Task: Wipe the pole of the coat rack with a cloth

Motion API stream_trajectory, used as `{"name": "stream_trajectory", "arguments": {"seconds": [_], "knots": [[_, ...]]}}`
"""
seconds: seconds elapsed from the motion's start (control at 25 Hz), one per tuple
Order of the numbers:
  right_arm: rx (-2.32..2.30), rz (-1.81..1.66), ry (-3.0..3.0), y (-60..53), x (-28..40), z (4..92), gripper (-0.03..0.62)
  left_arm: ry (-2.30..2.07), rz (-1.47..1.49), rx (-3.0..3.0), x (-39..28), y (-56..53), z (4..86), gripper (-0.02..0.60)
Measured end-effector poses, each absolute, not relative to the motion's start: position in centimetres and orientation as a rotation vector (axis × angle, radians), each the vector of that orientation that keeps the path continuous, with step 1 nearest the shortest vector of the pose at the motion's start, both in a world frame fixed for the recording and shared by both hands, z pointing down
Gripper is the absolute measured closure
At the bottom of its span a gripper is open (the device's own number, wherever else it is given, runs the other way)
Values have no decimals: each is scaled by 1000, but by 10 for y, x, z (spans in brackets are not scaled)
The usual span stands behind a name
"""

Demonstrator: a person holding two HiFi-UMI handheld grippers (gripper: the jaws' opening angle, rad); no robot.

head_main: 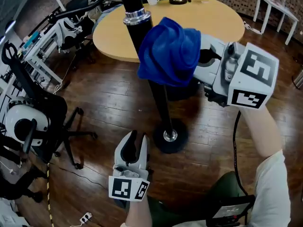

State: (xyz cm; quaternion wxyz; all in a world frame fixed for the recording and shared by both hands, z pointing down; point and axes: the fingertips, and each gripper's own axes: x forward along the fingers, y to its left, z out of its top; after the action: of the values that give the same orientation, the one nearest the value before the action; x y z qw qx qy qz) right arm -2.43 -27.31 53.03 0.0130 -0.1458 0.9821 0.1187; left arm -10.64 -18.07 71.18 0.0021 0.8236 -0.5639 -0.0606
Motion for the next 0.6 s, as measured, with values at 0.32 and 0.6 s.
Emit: {"name": "stream_trajectory", "arguments": {"seconds": [0.32, 0.6], "knots": [[-727, -84, 3099, -298, -22, 903, 497, -1854, -207, 2603, -131, -180, 793, 476], [-1009, -631, 3409, -258, -5, 1270, 500, -1852, -196, 2575, -142, -174, 812, 476]]}}
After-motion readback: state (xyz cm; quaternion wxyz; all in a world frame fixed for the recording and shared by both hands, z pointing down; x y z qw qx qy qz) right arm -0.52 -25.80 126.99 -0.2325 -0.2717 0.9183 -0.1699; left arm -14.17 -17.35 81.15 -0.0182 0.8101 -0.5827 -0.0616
